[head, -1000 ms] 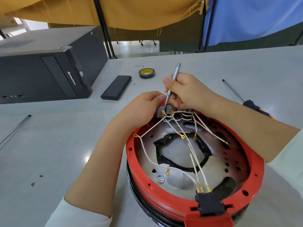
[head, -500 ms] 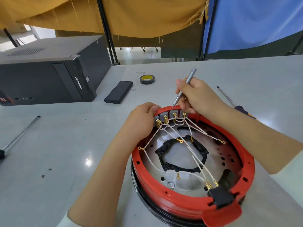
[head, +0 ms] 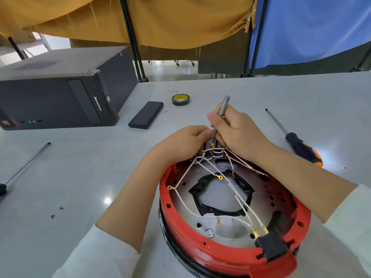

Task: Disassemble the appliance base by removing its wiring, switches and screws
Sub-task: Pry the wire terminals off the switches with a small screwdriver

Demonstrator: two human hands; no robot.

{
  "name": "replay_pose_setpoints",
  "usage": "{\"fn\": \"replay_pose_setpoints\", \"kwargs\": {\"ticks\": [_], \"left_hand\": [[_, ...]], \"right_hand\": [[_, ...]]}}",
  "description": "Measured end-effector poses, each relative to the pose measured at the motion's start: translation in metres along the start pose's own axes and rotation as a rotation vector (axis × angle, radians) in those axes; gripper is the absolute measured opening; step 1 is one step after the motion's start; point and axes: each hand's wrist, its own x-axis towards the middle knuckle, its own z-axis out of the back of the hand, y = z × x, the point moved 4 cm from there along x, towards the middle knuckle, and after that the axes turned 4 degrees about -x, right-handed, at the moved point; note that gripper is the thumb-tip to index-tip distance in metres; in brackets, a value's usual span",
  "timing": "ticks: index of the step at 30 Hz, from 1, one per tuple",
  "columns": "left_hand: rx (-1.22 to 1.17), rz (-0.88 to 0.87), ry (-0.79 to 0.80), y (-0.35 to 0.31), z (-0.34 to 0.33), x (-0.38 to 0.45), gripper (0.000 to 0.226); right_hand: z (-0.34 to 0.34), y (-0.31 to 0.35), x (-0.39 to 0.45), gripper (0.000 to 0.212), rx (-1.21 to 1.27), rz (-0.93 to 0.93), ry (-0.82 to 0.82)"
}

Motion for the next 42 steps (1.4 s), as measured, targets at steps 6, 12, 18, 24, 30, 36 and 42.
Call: {"fn": "replay_pose_setpoints", "kwargs": {"ticks": [6, 12, 18, 24, 30, 36, 42], "left_hand": [[-0.181, -0.004, 0.06, 0.012, -0.001, 0.004, 0.028], [-0.31, -0.027, 0.075, 0.014, 0.002, 0.004, 0.026], [-0.313, -0.006, 0.064, 0.015, 0.001, 0.004, 0.029], [-0.304, 0.0, 0.04, 0.016, 0.001, 0.004, 0.027], [-0.291, -0.01, 0.044, 0.017, 0.001, 0.004, 0.028], [-0.272, -0.018, 0.035, 0.017, 0.001, 0.004, 0.028], [-0.265, 0.003, 0.025, 0.016, 0.001, 0.003, 0.027]], "right_hand": [[-0.001, 0.001, -0.001, 0.024, -0.055, 0.042, 0.001], [-0.004, 0.007, 0.001, 0.021, -0.114, 0.012, -0.003], [-0.008, 0.0, 0.027, 0.029, -0.148, -0.219, 0.136], [-0.007, -0.004, 0.023, 0.029, -0.055, -0.219, 0.128], [-0.002, 0.001, 0.015, 0.026, -0.021, -0.106, 0.066], [-0.006, 0.003, 0.018, 0.027, -0.089, -0.163, 0.111], [-0.01, 0.0, 0.031, 0.032, -0.022, -0.397, 0.223]]}}
